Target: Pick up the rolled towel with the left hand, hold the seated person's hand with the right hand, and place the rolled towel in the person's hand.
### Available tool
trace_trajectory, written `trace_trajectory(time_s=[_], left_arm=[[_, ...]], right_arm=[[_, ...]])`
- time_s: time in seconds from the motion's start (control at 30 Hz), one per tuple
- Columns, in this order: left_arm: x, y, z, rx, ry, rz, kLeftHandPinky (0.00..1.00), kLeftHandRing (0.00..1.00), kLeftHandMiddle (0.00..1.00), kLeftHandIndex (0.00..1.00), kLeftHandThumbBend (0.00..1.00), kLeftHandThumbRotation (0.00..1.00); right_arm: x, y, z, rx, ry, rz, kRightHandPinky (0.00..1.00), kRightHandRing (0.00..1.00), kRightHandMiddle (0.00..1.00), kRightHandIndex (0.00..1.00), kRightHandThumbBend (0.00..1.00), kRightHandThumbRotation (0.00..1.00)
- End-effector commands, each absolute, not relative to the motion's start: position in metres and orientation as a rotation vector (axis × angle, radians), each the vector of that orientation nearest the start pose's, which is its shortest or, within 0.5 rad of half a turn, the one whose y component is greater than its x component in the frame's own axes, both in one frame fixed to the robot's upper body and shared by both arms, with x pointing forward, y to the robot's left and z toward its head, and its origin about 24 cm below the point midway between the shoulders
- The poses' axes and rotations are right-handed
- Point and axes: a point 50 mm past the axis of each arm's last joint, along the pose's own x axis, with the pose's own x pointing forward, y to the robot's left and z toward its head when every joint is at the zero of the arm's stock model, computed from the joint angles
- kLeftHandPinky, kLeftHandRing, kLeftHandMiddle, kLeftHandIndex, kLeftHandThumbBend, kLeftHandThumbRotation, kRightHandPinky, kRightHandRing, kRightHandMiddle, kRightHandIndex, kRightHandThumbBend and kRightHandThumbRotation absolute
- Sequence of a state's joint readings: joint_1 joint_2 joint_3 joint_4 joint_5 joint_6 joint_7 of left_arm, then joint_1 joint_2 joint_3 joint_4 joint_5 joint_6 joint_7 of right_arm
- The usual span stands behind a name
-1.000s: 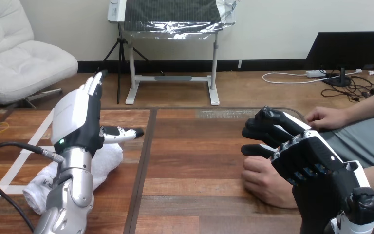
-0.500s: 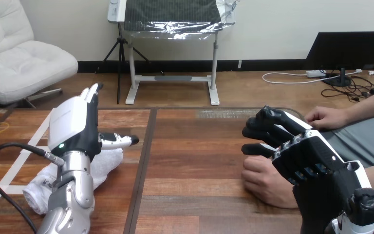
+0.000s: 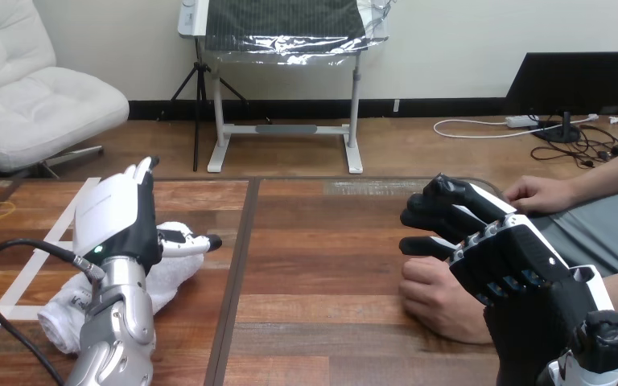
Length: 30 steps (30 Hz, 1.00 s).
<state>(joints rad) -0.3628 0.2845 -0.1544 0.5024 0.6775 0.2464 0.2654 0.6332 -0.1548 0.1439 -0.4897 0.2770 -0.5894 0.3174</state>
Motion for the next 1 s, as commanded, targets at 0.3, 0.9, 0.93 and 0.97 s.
trace_trajectory(time_s=[0.3,0.9,0.93,0.97], left_arm=[[0.3307,0.1906,0.0592,1.098,0.109,0.2,0.97,0.93,0.94,0.91,0.96,0.28],[0.3333,0.1903,0.0539,1.114,0.152,0.189,0.95,0.93,0.93,0.91,0.97,0.29],[0.3336,0.1903,0.0537,1.114,0.157,0.187,0.95,0.93,0.93,0.91,0.97,0.29],[0.3338,0.1903,0.0536,1.114,0.16,0.185,0.95,0.93,0.94,0.91,0.97,0.29]], right_arm=[[0.1232,-0.1548,0.1012,0.122,-0.523,0.27,0.71,0.79,0.79,0.8,0.86,1.0],[0.1225,-0.1558,0.1012,0.125,-0.527,0.27,0.71,0.79,0.79,0.8,0.87,1.0],[0.1225,-0.1558,0.1013,0.125,-0.527,0.27,0.71,0.79,0.79,0.8,0.87,1.0],[0.1224,-0.1559,0.1013,0.125,-0.527,0.271,0.71,0.79,0.79,0.8,0.87,1.0]])
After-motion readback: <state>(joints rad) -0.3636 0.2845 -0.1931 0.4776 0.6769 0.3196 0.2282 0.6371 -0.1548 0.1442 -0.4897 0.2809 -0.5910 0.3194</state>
